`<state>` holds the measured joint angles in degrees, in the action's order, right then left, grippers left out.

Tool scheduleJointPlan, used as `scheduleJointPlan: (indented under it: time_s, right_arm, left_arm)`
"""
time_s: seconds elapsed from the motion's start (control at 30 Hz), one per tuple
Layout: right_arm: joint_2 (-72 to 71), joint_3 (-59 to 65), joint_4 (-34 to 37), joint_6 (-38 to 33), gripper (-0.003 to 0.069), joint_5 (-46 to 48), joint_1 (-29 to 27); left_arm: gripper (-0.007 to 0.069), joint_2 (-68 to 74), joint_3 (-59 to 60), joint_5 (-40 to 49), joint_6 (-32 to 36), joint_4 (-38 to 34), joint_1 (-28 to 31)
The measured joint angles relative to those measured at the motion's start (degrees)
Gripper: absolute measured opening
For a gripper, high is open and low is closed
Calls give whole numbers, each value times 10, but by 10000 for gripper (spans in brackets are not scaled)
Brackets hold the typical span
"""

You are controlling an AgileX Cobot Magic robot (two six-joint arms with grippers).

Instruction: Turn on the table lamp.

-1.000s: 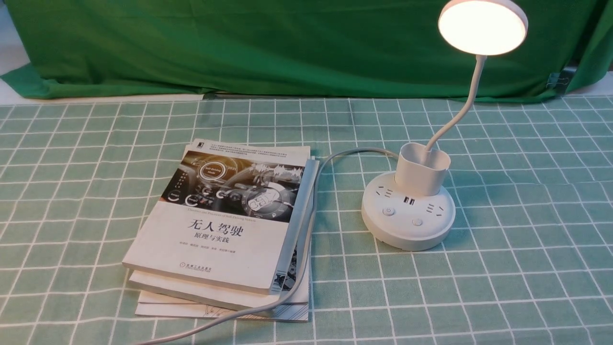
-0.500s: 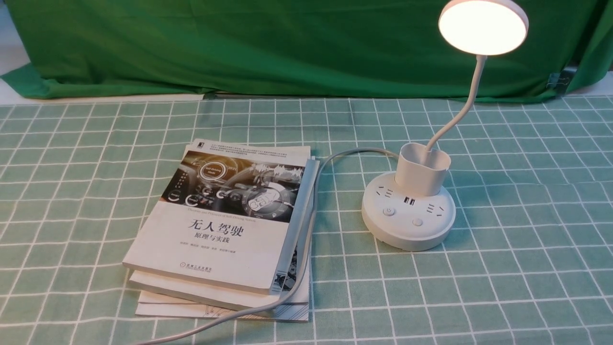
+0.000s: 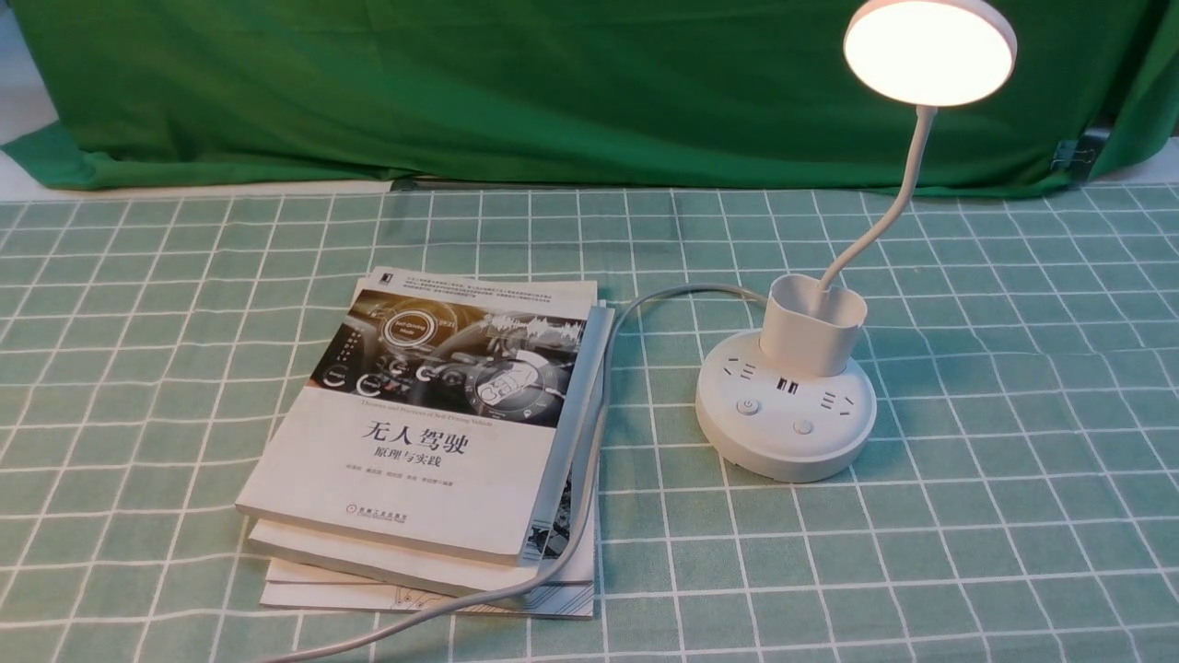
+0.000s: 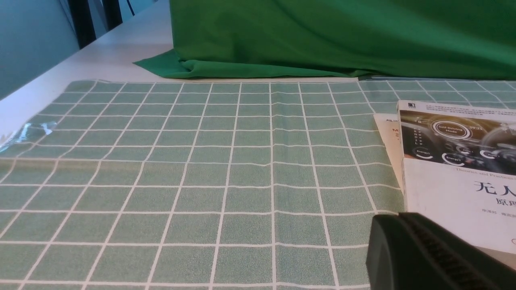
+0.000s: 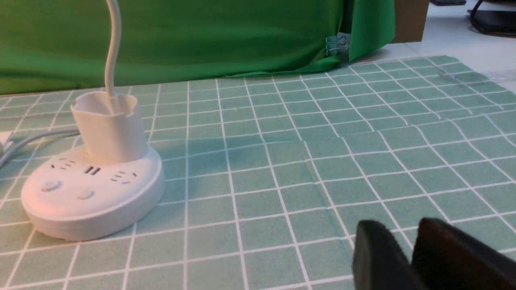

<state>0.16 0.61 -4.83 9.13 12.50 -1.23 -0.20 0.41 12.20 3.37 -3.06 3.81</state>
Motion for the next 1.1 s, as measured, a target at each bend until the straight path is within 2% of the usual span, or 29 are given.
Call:
scheduleJointPlan:
  time_s: [0.3, 1.1]
  right_arm:
    - [0, 0, 0, 2, 234, 0, 0]
    - [0, 0, 0, 2, 237, 0, 0]
  left_arm:
    - [21, 0, 0, 0, 0, 0, 0]
    - [21, 0, 0, 0, 0, 0, 0]
